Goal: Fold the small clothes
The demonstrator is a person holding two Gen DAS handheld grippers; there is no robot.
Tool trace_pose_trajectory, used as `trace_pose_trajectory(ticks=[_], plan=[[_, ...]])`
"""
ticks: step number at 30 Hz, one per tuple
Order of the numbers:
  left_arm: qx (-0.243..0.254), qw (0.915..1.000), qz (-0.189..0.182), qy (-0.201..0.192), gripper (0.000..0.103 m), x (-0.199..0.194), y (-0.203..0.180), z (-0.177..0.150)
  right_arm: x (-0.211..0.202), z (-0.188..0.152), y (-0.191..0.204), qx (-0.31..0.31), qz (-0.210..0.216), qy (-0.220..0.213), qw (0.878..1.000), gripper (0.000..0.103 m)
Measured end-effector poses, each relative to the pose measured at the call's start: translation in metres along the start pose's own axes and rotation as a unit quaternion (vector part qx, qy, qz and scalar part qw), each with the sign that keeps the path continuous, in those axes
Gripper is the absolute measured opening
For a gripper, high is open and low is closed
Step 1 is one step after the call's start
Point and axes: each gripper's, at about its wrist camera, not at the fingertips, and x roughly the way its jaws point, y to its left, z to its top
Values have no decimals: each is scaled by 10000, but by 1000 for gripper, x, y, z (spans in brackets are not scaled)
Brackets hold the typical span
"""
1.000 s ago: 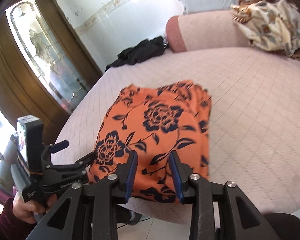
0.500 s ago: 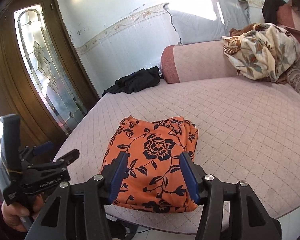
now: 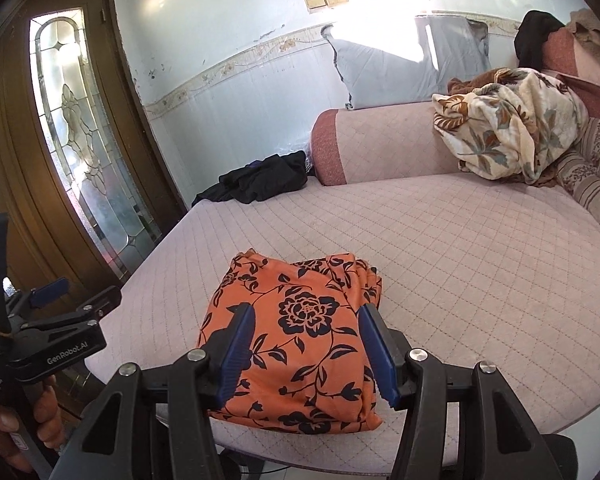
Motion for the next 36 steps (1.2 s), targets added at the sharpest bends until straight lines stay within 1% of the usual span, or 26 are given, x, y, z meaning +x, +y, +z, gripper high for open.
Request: trace_pose_trajectory(ticks=[2,6,8,13,15,21,24,26,29,36], plan=[[-132,9999,-23,-31,91,-2,3,3,-2,1,-2,-10,-32,-33,10000,58],[-175,9997,-126,-69,91,-4,2,7,-5,1,-6,-33,-125,-69,9999,58],[-222,9996,-111,-149,91,-7,2,7,-5,0,-9,5,-128,-58,9999,58],[-59,9997,-65,-244,91,-11,-2,7,-3,1,-15,38,-189,-59,9998,58],[-67,9996,-76,-275,91,-12,-1,6,-2,1,-17,52,-211,-43,9998,58],[-157,9994,-167,-260,91,-11,3,5,3,2,-22,57,-319,-5,9995,58],[-197,9995,-176,-158,91,-7,4,6,2,3,-25,67,-391,-29,9992,58],[-238,9994,-248,-108,91,-3,6,5,3,4,-27,77,-426,-18,9991,58],[-246,9994,-235,-89,91,0,7,4,5,6,-29,104,-460,-10,9989,58],[-315,9991,-282,-51,91,7,16,7,14,11,-23,-10,-506,42,9987,58]])
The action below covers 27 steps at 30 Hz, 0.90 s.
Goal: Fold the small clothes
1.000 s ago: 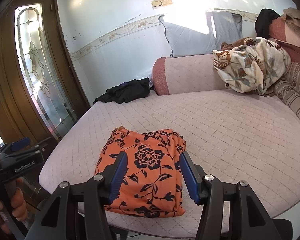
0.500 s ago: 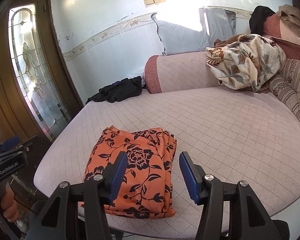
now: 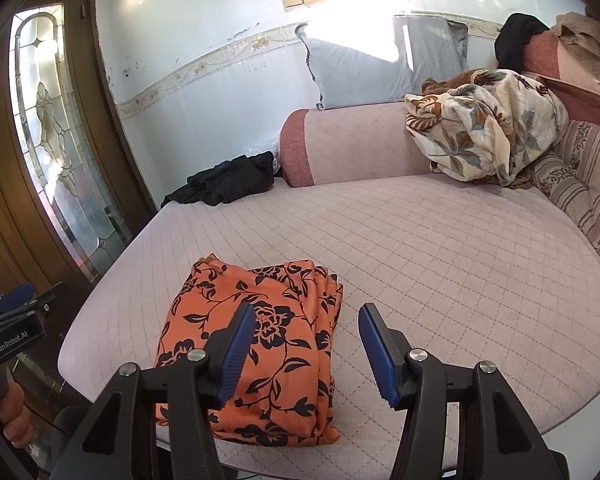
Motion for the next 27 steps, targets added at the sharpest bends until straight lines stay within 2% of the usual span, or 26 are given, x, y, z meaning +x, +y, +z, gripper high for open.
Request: trace_pose_trajectory(ticks=[27], plan=[[-166,9996,-6,230,91,37,17,13,33,33,3,49,-132,-8,9999,58]])
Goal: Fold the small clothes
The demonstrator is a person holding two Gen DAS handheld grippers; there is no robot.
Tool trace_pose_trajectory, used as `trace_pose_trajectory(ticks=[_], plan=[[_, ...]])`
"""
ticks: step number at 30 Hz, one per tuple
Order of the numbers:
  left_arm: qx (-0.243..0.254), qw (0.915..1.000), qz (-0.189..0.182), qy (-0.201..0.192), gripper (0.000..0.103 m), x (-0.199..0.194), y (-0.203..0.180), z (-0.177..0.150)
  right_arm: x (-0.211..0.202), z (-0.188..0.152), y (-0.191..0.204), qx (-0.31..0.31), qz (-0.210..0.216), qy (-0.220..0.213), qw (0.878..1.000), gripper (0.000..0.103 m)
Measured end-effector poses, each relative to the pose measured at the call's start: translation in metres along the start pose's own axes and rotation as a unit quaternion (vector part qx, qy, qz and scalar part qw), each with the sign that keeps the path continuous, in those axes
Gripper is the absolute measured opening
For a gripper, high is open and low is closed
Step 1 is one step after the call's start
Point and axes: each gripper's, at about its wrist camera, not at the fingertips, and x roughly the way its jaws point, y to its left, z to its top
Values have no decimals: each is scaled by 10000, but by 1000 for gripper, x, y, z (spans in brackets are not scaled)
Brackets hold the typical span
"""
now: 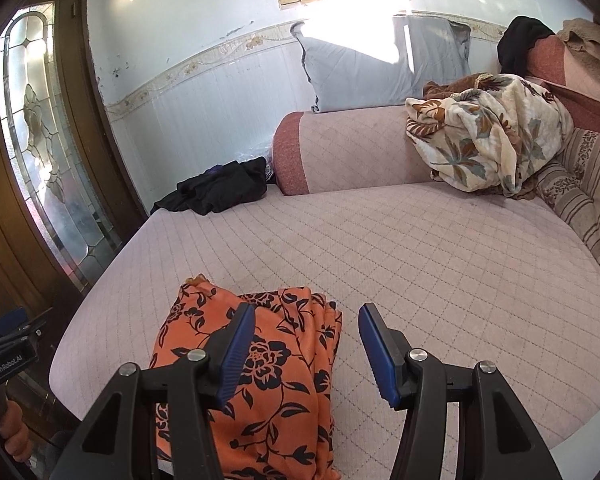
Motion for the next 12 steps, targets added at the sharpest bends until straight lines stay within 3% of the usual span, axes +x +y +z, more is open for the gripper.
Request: trace_pose_trajectory(ticks=[12], plan=[[4,10000,-46,48,91,18,3,3,18,2,5,-21,0,99,9999,58]])
